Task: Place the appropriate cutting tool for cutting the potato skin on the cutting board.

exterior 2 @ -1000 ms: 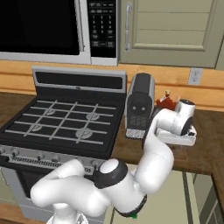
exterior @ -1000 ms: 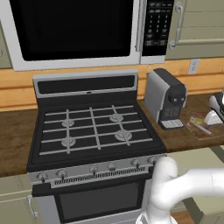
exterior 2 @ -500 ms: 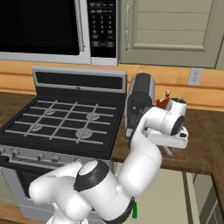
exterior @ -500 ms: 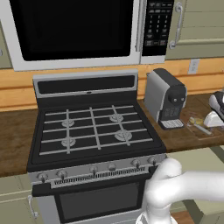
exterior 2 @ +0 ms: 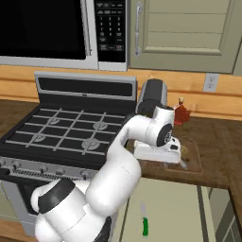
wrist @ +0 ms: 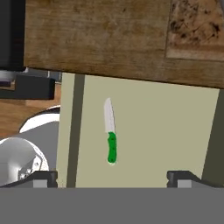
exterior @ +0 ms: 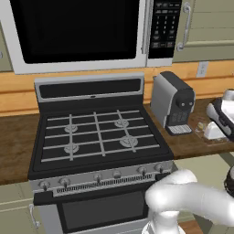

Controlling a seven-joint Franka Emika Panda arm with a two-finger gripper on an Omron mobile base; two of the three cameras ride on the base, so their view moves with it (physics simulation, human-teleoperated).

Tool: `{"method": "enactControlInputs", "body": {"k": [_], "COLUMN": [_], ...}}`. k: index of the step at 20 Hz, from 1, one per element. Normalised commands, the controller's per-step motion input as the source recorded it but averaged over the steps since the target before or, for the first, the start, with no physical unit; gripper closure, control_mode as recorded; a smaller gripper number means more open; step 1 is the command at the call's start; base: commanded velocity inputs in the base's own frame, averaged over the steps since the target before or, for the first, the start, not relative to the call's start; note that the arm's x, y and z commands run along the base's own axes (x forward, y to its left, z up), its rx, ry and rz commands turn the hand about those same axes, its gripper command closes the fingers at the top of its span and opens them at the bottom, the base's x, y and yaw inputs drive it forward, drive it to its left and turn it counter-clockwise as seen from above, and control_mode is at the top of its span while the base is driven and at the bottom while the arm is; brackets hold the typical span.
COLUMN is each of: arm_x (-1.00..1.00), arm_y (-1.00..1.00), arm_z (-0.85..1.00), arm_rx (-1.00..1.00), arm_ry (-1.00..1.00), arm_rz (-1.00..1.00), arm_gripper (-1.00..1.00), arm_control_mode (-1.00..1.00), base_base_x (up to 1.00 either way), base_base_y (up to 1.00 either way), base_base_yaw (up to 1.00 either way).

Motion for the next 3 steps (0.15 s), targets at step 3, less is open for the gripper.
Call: {"method": "enactControlInputs", "body": {"k": [3], "arm_x": [-0.66], "arm_y": [0.86], "arm_z": [0.19], "arm_rx": [-0.07], "arm_ry": [0.0], "arm_rz": [0.0], "arm_gripper": [-1.0], "arm_control_mode": [-1.0], "base_base_x": [0.0], "base_base_y": [0.0], "base_base_yaw": [0.0]}}
